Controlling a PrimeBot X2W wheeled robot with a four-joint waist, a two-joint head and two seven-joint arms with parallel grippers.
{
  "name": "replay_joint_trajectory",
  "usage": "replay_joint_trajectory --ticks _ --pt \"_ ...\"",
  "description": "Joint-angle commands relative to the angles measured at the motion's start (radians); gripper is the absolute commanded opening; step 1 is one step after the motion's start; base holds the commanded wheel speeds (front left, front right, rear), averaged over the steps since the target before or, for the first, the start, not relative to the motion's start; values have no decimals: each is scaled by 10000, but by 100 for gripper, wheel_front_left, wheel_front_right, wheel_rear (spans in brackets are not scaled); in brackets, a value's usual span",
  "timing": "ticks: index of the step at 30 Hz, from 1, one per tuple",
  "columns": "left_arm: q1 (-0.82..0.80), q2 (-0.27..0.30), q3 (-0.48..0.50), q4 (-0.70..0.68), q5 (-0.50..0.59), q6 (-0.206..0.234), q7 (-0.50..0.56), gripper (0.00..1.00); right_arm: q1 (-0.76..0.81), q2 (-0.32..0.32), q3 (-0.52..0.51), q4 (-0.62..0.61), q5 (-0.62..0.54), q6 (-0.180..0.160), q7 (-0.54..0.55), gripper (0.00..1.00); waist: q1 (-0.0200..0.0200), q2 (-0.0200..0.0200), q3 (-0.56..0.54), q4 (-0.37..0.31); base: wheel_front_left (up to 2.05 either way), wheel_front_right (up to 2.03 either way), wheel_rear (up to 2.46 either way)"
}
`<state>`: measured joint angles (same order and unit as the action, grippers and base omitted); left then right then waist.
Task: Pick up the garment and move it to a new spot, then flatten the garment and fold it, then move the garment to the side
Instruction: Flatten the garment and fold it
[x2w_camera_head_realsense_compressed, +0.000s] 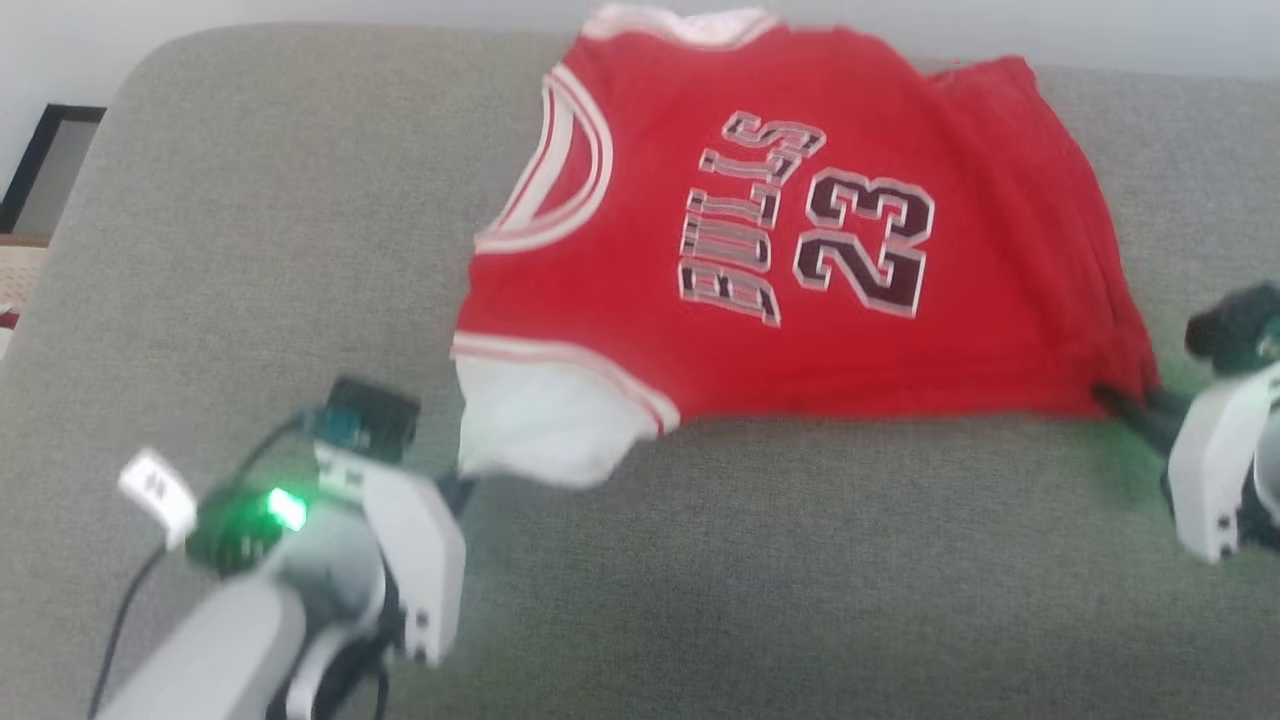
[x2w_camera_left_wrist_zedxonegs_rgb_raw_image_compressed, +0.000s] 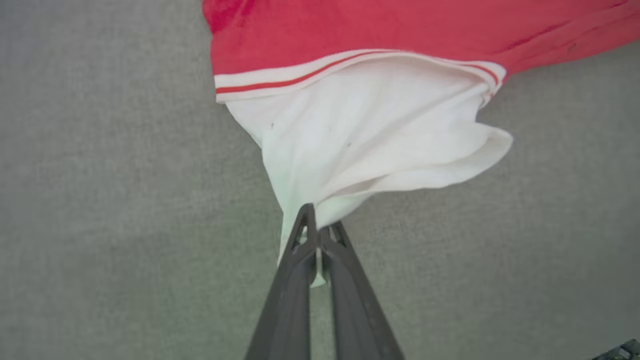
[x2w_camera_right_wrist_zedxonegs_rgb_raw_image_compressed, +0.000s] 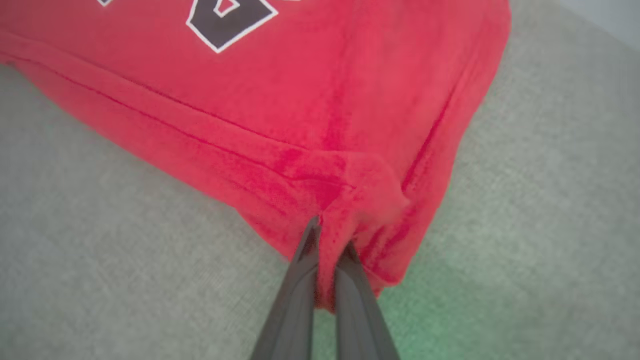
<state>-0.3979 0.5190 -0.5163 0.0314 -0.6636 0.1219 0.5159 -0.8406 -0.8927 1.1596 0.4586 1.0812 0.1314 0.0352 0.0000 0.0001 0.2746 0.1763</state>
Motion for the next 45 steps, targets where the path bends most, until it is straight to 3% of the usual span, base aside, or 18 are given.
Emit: replay_joint_trajectory --ticks 1,7,16,24,27,33,38,45 --pt "605 193 55 -538 -72 330 217 0 332 -146 77 -262 84 -14 59 0 0 -1 -48 -17 0 0 0" --pt "2645 692 -34 -2449 -476 1409 1054 0 1467 -791 266 -1353 500 -14 405 0 0 -1 -179 -55 0 0 0" --pt "4326 974 -164 -3564 -987 2615 2191 0 3067 -1875 775 -3446 1287 -7 1393 0 0 -1 -240 -88 0 0 0" --pt "4029 1471 101 -4450 -460 3002 2270 0 3486 -2307 408 -4221 1349 -8 824 0 0 -1 -253 -281 0 0 0" --pt "3568 1843 345 -4778 -78 2961 2190 0 3366 -2265 73 -4250 1201 -8 501 0 0 -1 -261 -387 0 0 0" --pt "1780 2382 649 -4879 578 2397 2358 0 2785 -1965 -905 -3847 697 -8 118 0 0 -1 -106 -666 0 0 0" --pt "556 2284 626 -4249 750 1794 2247 0 2346 -1554 -1411 -3468 362 -8 218 0 0 -1 88 -795 0 0 0" --pt "-1621 1514 277 -2177 875 721 1926 0 1387 -729 -1996 -2567 -357 -10 569 0 0 -1 585 -881 0 0 0"
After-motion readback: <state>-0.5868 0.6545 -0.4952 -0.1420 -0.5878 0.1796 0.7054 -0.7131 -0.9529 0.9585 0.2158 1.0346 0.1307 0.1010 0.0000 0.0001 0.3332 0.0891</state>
